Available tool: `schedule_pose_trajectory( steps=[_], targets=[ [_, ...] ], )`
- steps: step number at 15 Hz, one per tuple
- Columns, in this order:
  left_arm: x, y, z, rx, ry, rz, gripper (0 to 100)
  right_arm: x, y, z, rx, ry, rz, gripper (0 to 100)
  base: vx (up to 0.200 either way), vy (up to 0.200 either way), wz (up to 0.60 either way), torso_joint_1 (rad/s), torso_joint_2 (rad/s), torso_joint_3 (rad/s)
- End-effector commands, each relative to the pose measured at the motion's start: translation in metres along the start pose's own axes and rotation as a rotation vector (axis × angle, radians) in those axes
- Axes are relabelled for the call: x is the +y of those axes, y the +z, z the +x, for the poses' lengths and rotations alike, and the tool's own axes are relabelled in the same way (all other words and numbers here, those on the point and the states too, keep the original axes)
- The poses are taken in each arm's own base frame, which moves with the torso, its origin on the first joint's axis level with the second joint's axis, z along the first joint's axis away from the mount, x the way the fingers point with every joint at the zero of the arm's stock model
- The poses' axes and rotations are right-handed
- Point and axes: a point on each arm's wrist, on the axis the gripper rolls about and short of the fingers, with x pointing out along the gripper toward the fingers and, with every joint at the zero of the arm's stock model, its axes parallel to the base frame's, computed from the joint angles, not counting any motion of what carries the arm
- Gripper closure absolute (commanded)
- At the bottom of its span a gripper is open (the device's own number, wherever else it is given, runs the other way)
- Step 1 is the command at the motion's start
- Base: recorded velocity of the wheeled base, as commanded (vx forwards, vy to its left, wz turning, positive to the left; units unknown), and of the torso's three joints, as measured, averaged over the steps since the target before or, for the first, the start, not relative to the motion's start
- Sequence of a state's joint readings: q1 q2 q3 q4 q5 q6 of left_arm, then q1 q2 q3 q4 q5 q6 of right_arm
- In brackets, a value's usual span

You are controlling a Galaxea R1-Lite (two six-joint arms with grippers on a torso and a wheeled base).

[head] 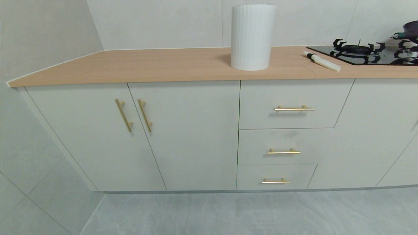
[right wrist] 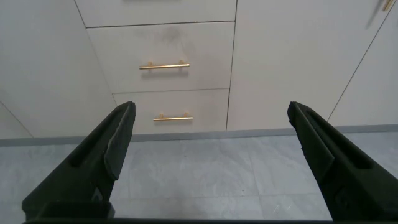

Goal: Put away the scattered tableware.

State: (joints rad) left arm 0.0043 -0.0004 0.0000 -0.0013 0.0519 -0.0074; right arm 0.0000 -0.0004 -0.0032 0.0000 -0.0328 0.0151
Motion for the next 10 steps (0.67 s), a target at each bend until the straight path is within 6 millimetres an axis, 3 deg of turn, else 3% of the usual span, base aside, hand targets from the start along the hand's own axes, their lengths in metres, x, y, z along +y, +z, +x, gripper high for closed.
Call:
schedule_pose_trajectory(
  steps=[1,10],
  targets=[
    [0.0,0.0,0.0,0.0,0.001,0.0,0,0.0,-0.0005,0.0002,0.007,-0.001,0.002,0,0.0,0.0,0.0,0.0,0.0,0.0],
    [-0.0002,0.0,0.0,0.0,-0.01,0.011,0,-0.0001,-0.0003,0.0,0.004,-0.003,0.003,0,0.0,0.0,0.0,0.0,0.0,0.0]
  ],
)
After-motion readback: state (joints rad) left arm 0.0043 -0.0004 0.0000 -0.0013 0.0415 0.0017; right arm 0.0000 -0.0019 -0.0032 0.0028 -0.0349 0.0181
